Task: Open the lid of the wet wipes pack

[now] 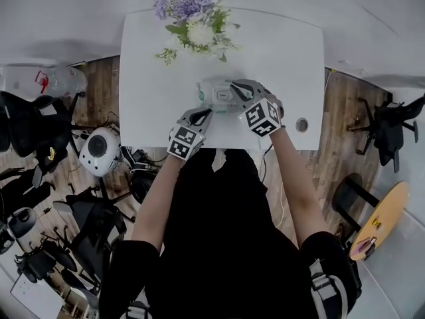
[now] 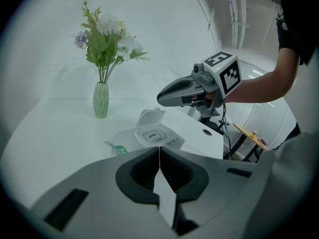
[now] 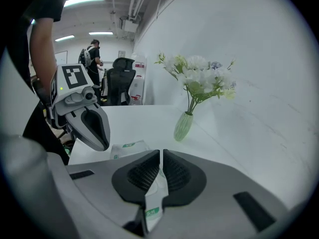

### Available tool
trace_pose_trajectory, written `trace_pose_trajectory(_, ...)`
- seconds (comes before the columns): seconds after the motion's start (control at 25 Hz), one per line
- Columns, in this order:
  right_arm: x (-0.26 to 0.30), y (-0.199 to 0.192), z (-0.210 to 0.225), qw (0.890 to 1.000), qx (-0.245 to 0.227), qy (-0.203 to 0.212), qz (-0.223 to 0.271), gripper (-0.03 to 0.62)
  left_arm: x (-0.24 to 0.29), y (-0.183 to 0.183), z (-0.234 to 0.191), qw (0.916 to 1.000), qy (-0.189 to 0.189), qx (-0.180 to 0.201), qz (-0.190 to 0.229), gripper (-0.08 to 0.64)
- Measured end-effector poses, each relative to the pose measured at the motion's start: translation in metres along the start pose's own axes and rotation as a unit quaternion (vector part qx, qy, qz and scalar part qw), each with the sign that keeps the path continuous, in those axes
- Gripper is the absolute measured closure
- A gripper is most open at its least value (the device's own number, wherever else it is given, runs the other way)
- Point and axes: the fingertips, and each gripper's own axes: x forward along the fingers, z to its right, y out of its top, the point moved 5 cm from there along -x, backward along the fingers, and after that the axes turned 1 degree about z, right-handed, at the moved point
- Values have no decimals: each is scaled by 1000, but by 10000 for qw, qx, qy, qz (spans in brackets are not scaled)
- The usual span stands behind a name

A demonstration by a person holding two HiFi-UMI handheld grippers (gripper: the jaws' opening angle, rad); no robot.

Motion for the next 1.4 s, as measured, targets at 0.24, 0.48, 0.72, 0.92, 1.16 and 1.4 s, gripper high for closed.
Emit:
trace_pose_trajectory(0.24,-18,2,-2,10000,26,-67,62,560,-17,13,10,9998,85,81,154,535)
trace_pose_trajectory(0.48,-45,-5,-2,9998,129,-133,100,575,-36,24,24,9992,252,57,306,535)
trace_pose_trajectory(0.72,-76,-14,-10,9995,210,-145,190,575,-53,32,42,9978,509,64,425,535)
trace_pose_trajectory(0.92,-100,-26,-17,9994,241,-91,242,575,-63,38,60,9960,734,36,517,535)
trace_pose_trajectory(1.16,-119,-41,-19,9994,204,25,294,575,-64,37,85,9937,946,-78,588,535)
trace_pose_trajectory(1.4,-124,-50,-21,9993,141,200,297,575,-63,42,102,9924,1070,-62,613,535)
